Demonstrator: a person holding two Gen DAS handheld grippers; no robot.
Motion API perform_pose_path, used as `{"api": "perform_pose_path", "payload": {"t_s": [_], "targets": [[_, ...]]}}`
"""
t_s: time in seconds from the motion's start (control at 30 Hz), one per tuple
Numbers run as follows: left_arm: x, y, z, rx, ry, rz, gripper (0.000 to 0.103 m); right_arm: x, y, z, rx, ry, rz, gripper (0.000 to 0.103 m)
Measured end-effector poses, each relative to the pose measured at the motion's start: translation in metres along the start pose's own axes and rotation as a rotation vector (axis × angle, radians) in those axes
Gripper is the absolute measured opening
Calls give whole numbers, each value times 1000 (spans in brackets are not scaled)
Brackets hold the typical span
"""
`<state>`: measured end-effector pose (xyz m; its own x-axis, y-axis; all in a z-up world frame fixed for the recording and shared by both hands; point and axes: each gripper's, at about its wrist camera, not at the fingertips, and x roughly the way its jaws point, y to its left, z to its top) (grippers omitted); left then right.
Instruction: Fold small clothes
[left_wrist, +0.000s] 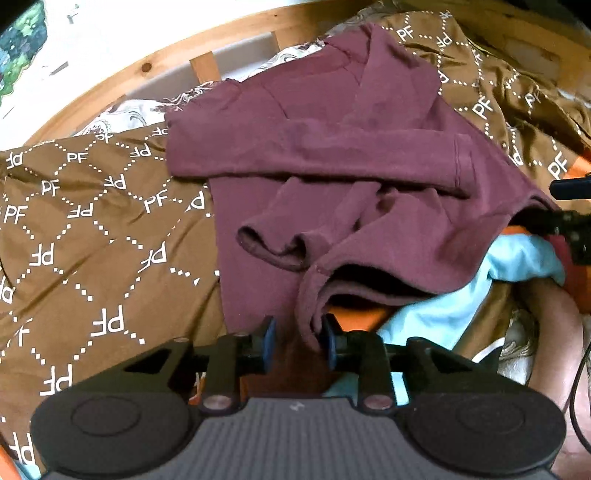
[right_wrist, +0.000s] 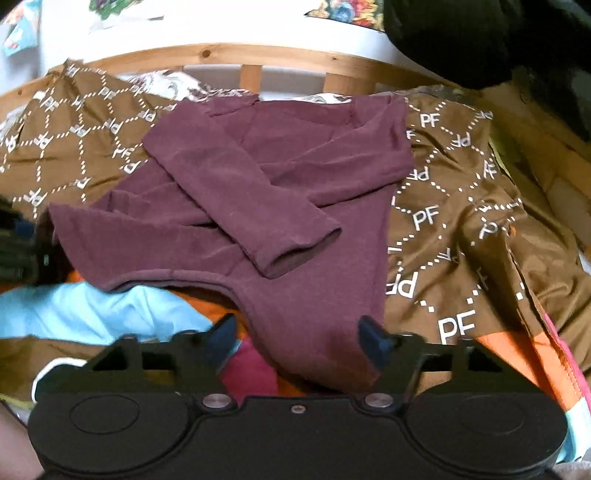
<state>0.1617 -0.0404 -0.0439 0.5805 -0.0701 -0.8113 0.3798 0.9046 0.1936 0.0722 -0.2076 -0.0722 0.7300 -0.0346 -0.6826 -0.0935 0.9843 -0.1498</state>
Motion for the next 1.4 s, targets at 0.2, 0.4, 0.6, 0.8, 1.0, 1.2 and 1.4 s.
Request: {"api": "perform_pose_path", "payload": {"t_s": [0.2,0.4,0.6,0.8,1.0,1.2,1.4], "targets": [[-22,6,-4,-29,-98,25,3,13,-9,1,54,72,43,5],[-80,8,-8,-9,-268,81,2,-28,-17,7,35,-48,16,4],[-138,16,-21,-4,-319,15,2,-90,-32,7,-24,-154,-15,4],[-197,12,-65,42,-253,-98,2,-159,-35,-21,-146,-159,16,4],[-231,16,-77,27,-267,-159,2,-226,-40,-49,-158,-136,53,4],[-222,24,-48,27,-300,-93,3,-232,-38,-42,-160,-217,0,4],[-195,37,5,26,-341,-20,3,-203,-41,-9,-132,-333,-82,4]]}}
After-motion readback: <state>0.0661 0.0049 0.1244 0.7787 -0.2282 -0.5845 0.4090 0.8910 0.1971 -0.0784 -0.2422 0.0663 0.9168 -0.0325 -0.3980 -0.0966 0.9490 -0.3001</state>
